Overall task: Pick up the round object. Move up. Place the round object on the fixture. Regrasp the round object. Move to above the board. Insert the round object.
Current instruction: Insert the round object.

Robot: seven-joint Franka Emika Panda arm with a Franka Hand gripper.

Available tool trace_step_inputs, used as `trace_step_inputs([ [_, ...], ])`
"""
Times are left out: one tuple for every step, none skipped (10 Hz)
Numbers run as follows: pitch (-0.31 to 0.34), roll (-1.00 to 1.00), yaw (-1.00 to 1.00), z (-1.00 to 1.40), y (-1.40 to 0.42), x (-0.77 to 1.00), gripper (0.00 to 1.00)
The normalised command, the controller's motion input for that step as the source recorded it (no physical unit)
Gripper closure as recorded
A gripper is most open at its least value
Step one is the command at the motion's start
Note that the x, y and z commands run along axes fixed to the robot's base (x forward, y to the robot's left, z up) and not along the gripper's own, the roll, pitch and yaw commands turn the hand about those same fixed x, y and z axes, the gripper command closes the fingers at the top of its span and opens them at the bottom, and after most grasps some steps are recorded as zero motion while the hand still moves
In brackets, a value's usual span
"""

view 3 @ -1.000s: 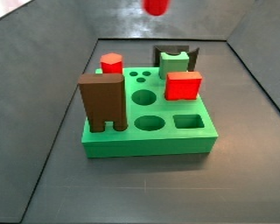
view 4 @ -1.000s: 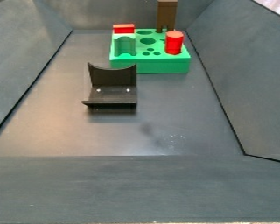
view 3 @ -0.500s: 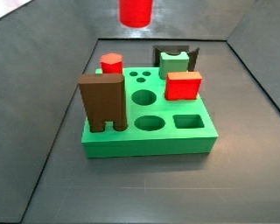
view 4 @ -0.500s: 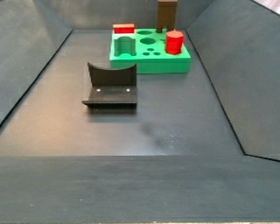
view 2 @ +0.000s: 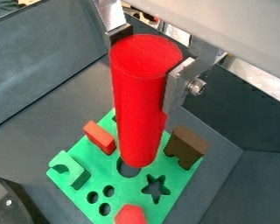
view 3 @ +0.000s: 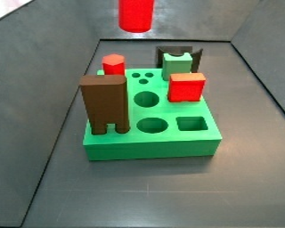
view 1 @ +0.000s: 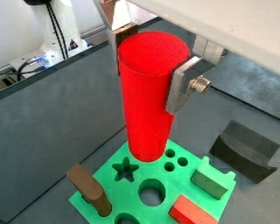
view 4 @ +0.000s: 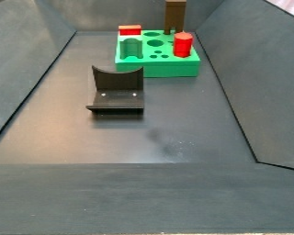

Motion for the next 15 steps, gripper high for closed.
trace_step_inputs([
  [-0.11,-0.23,-0.01,-0.39,0.02,0.0,1.0],
  [-0.097,-0.11,0.14,-0.85,0.07,0.0,1.0],
  [-0.096,-0.13,0.09,-0.8,0.0,-0.18,1.0],
  [-0.05,-0.19,0.05,-0.74,0.0,-0.04,1.0],
  [-0.054,-0.24,0.0,-0.63,0.0,0.0,1.0],
  [-0.069,-0.17,-0.04,-0.77,0.0,0.0,1.0],
  [-0.076,-0.13,-0.09,-0.84,0.0,0.0,1.0],
  [-0.073,-0.08,-0.07,-0.73,0.0,-0.03,1.0],
  [-0.007,0.0,-0.07,-0.52,0.0,-0.05,1.0],
  [0.0,0.07,-0.07,-0.37,0.0,0.0,1.0],
  [-0.019,0.08,-0.1,-0.4,0.01,0.0,1.0],
  [-0.049,0.0,-0.03,-0.29,0.09,0.03,1.0],
  [-0.049,0.0,0.0,-0.24,0.1,0.09,1.0],
  [-0.073,0.02,0.0,-0.31,0.13,0.1,1.0],
  [-0.08,0.01,0.01,-0.23,0.09,0.11,1.0],
])
